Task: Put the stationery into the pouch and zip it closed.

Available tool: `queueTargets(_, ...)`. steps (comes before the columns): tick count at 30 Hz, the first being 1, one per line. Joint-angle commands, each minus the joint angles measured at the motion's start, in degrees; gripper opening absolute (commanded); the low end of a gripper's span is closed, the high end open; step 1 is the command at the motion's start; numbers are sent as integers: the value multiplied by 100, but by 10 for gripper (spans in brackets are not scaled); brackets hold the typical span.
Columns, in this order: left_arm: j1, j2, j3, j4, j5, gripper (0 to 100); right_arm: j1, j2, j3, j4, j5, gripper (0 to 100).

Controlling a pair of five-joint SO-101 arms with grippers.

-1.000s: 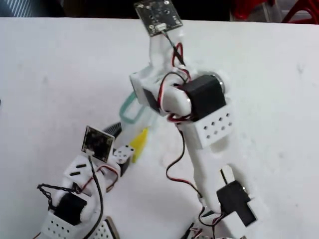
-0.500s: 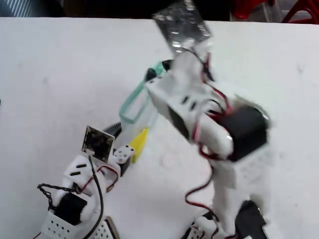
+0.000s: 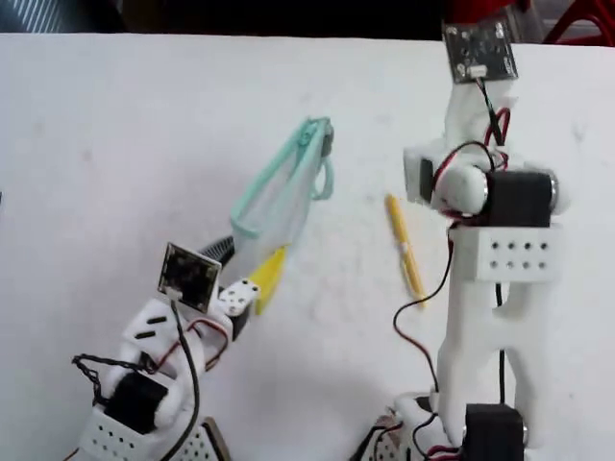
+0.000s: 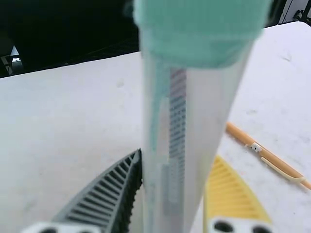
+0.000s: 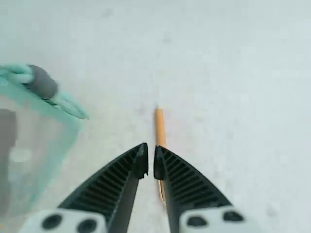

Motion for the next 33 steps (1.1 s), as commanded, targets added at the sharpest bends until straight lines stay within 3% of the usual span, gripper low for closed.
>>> queueTargets(1, 22, 31, -62, -88, -62, 207, 207, -418, 1336, -778, -9, 18)
queueTargets(10, 57, 31, -62, -88, -62, 207, 84, -2149, 4642, -3327, -132, 17)
queueTargets(17, 66, 31, -44, -88, -62, 207, -549, -2229, 4519, -2686, -123, 21)
queueTargets(23, 66, 31, -26, -97, -62, 207, -338, -1446, 4510, -3029, -176, 23)
queueTargets(30, 66, 31, -26, -97, -62, 207, -189, -400, 4510, -3679, -176, 179)
queueTargets(33, 66, 31, -26, -97, -62, 207, -233, -136, 4510, -3873, -176, 189)
